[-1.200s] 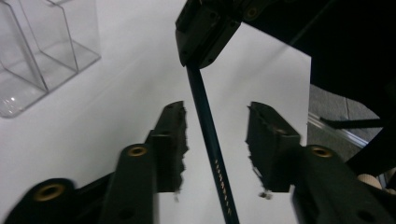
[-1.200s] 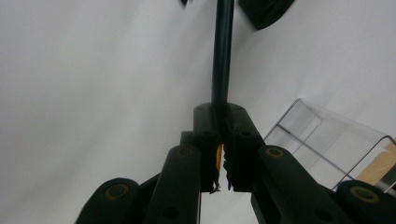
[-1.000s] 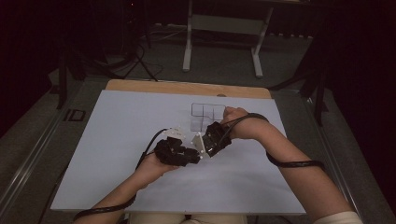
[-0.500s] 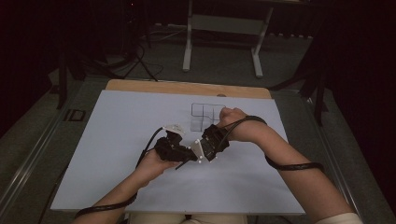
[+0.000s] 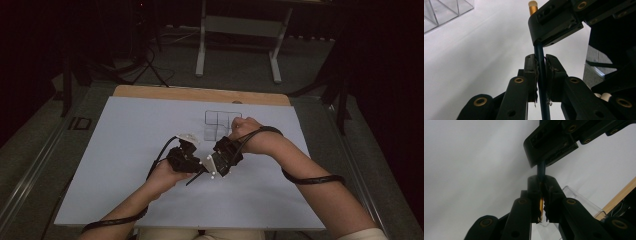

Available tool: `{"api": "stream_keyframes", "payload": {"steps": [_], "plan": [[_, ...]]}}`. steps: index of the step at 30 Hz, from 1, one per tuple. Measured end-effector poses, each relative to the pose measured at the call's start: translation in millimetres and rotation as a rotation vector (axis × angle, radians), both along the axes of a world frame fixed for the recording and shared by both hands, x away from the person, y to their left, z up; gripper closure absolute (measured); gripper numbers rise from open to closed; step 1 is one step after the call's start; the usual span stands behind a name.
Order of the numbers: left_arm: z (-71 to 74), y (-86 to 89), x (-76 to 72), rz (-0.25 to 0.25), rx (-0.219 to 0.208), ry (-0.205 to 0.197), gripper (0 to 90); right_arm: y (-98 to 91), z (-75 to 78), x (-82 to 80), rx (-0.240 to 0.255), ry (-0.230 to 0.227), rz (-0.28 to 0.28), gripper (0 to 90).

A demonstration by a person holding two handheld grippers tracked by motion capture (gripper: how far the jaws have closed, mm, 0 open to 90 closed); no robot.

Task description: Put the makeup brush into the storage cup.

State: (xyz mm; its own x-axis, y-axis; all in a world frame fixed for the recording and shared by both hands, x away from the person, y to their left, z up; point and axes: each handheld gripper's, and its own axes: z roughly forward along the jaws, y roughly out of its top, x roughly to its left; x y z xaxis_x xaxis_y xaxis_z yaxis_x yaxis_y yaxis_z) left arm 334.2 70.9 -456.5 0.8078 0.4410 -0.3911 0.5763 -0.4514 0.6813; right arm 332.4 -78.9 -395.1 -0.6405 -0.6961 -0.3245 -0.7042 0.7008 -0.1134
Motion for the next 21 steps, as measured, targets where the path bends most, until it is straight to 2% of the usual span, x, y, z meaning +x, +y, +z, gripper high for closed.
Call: {"api": "stream_keyframes", "payload": {"steps": [4, 6, 9, 10, 13, 15, 18, 21], "plan": [[-0.7, 0.7, -0.4, 0.006, 0.005, -0.003, 83.8, 0.6, 0.7, -0.8, 0.011, -0.002, 0.009, 83.8], [-0.9, 2.1, -0.2, 0.020, -0.009, 0.003, 84.1, 0.5, 0.6, -1.2, 0.013, -0.012, 0.010, 83.2], [0.8, 4.4, -0.3, 0.025, -0.015, -0.002, 84.2, -0.3, 1.6, -1.4, 0.037, -0.036, 0.009, 77.6], [1.5, 4.5, -1.0, 0.018, -0.015, -0.019, 84.2, -0.9, 2.6, -0.8, 0.047, -0.033, 0.004, 74.4], [3.2, 5.8, -3.5, 0.020, -0.010, -0.068, 84.3, -3.1, 6.5, 1.4, 0.091, -0.038, -0.044, 68.0], [3.9, 8.0, -4.7, 0.035, 0.001, -0.092, 84.3, -5.8, 10.2, 2.5, 0.132, -0.052, -0.050, 66.1], [3.0, 14.0, -6.7, 0.052, -0.012, -0.129, 84.3, -13.1, 18.7, 5.7, 0.218, -0.071, -0.068, 65.7], [2.1, 18.6, -10.4, 0.064, -0.024, -0.164, 84.4, -22.6, 26.8, 11.3, 0.283, -0.074, -0.102, 63.8]]}}
